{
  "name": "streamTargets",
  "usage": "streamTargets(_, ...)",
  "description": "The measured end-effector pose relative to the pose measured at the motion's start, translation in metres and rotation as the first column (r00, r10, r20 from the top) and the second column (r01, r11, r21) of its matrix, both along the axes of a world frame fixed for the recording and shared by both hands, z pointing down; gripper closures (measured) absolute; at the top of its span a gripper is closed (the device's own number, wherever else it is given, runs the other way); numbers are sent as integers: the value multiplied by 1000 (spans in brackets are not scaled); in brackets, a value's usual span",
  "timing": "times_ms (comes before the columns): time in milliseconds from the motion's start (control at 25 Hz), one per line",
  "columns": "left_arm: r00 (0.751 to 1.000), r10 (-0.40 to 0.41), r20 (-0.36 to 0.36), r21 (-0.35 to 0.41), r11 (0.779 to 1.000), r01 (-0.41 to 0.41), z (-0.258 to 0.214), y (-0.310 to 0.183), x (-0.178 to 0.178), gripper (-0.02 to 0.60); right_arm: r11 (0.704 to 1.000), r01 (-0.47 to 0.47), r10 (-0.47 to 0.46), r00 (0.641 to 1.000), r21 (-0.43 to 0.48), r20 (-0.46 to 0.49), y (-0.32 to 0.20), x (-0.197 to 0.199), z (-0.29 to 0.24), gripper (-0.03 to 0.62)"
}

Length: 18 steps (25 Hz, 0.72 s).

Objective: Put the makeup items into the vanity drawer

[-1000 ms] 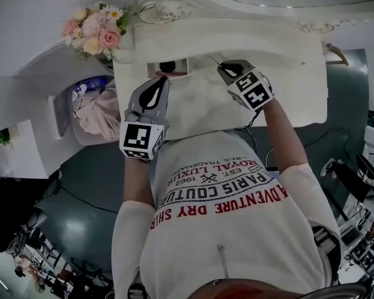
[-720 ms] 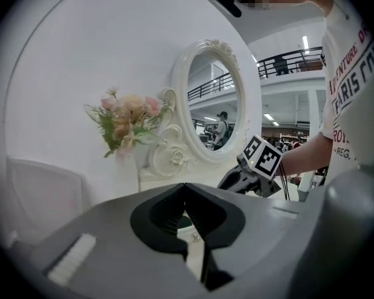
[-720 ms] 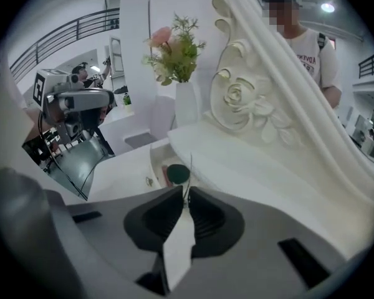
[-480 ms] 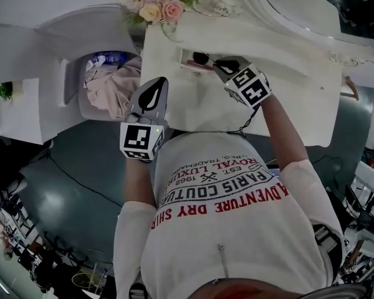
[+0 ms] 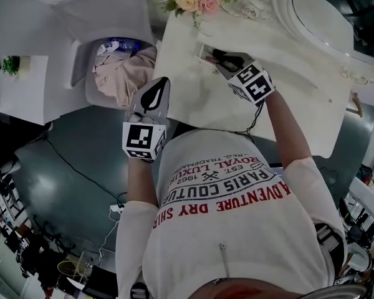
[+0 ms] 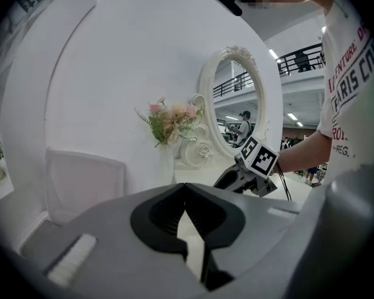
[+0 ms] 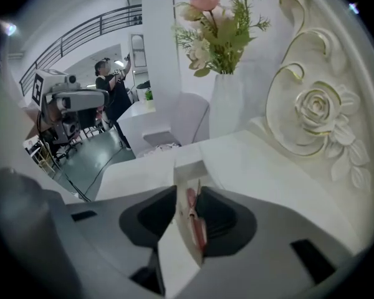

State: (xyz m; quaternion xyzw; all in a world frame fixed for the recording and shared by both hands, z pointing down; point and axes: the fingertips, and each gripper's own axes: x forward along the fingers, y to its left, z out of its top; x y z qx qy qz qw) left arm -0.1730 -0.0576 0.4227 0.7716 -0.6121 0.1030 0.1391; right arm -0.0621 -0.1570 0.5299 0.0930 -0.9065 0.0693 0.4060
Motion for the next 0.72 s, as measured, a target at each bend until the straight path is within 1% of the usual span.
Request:
streamTargets(80, 1000, 1, 0, 2, 1000, -1, 0, 0, -1, 570, 1000, -6, 7, 1000, -14, 30, 2, -4, -2, 438)
streamTargets(120, 1000, 3, 0, 5, 1000, -3, 0, 0, -1, 571, 1000, -17, 17, 999, -15, 44, 1, -5, -4, 416)
streamTargets(160, 1000, 8, 0, 7, 1000, -8, -1, -1, -1, 571, 1000, -29, 30, 998, -12, 55, 0, -5, -6, 413)
streamTargets(360, 999, 45, 3, 26, 999, -45, -6, -10, 6, 571, 995, -92, 88, 989, 25, 122, -4, 3, -25, 413)
streamTargets(600, 993, 116, 14, 61, 991, -117, -22, -30, 25, 571, 980, -185, 163, 960, 77, 229, -5, 28, -58, 415)
streamTargets(640, 991, 131, 16, 68, 989, -132, -26, -34, 29, 571, 972, -217, 188, 950, 93, 247, -7, 35, -65, 423)
streamTargets(680, 989, 148, 19, 75, 986, -149, -30, -39, 35, 570, 960, -257, 220, 938, 112, 268, -11, 43, -73, 452)
streamTargets(720, 986, 166, 23, 83, 982, -168, -35, -44, 40, 571, 943, -305, 256, 920, 133, 295, -15, 52, -82, 497)
